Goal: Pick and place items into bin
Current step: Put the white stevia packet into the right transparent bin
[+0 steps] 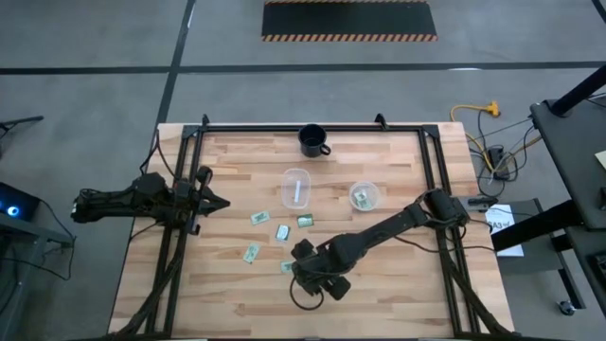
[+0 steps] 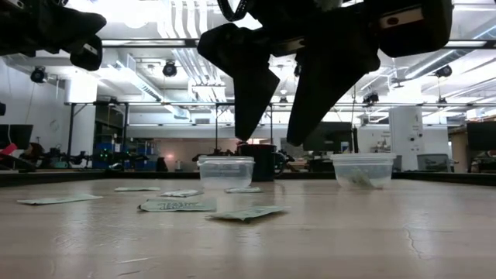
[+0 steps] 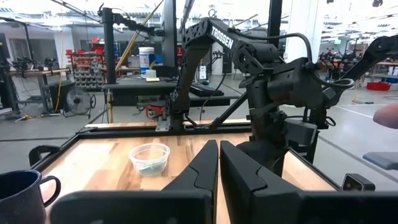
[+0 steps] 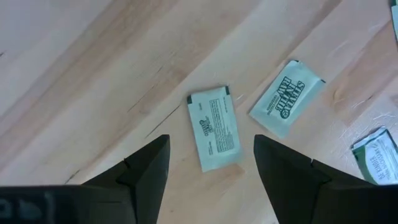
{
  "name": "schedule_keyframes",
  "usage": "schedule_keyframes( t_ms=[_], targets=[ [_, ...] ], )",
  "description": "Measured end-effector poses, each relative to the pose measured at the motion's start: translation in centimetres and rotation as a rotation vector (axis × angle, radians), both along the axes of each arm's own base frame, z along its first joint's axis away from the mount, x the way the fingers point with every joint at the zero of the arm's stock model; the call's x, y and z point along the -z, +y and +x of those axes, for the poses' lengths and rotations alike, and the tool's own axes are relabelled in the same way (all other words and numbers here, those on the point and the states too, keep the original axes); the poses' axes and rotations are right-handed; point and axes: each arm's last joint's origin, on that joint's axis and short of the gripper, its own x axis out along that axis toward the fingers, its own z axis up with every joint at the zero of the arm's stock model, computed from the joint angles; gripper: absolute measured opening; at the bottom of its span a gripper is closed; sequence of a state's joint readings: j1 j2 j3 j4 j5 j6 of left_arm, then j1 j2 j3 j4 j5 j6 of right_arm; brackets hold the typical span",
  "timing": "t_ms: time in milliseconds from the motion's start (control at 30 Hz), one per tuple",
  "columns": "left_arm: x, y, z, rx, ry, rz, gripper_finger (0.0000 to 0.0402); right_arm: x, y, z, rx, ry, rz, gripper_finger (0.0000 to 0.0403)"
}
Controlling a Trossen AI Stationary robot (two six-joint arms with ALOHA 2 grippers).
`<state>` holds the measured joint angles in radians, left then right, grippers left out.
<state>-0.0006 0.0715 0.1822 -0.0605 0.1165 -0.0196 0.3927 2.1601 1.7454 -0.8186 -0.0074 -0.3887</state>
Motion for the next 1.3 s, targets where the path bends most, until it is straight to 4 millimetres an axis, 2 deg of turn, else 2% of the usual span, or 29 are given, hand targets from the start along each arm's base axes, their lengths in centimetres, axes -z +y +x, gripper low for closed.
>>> schedule_keyframes(
  t_ms=[400,733,933,1300],
  targets=[
    [0.0,0.0,0.0,0.000,0.000,0.000,0.0000,0.4,0.0,0.3,-0.028,-0.043,0.002,0.0224],
    [0.0,0.0,0.0,0.000,0.000,0.000,0.0000,3.3,-0.7,0.1,-0.034,-0.081,0.013,0.0224],
    [0.0,0.0,0.0,-0.001,0.000,0.000,0.0000,5.0,-1.7,-0.4,-0.023,-0.048,0.007,0.0224],
    [0.0,0.0,0.0,0.000,0.000,0.000,0.0000,5.4,-3.2,0.0,-0.008,-0.008,0.141,0.0222]
  ],
)
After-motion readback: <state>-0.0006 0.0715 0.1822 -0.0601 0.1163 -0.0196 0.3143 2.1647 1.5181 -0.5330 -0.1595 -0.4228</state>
